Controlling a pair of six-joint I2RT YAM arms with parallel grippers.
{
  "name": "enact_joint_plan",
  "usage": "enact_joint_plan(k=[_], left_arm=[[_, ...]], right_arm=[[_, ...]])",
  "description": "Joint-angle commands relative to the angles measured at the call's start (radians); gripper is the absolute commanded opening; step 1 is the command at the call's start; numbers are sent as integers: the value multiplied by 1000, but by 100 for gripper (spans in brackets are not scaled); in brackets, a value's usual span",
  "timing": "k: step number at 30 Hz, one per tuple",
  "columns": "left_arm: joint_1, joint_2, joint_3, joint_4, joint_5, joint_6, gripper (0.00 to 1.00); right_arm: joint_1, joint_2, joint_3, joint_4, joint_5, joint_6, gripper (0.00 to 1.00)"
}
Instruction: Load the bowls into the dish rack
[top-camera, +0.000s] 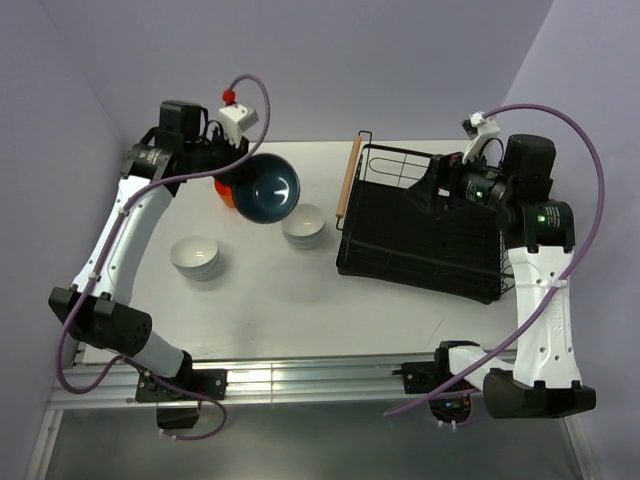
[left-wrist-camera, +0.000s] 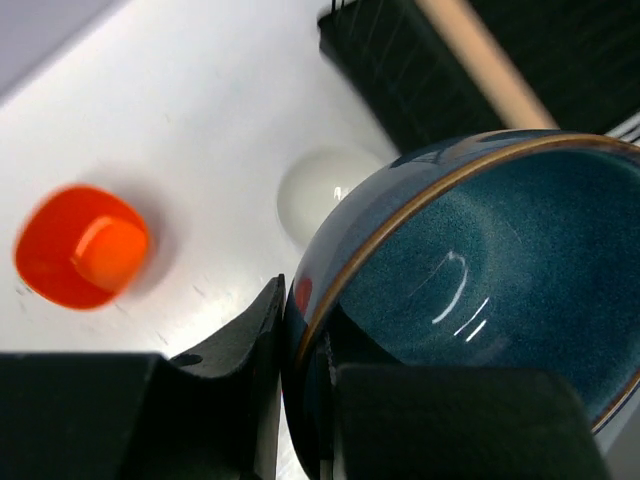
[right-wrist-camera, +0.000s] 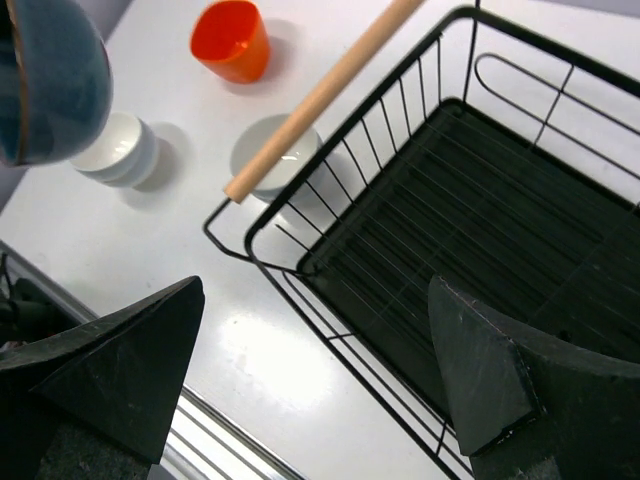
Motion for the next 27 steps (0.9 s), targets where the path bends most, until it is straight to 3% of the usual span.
enact_joint_plan(k=[1, 6, 14, 27], left_arm=[[-20, -25, 150, 56, 64, -138, 0], [-84, 18, 278, 137, 37, -219, 0], [-230, 148, 408, 234, -19, -343, 0], [-357, 374, 479, 527, 44, -509, 0]], right_arm=[[-21, 3, 76, 8, -78, 30, 100], [-65, 3, 107, 16, -193, 72, 100], [-268, 35, 113, -22, -417, 70, 100], [-313, 47, 27, 48, -412, 52, 100]])
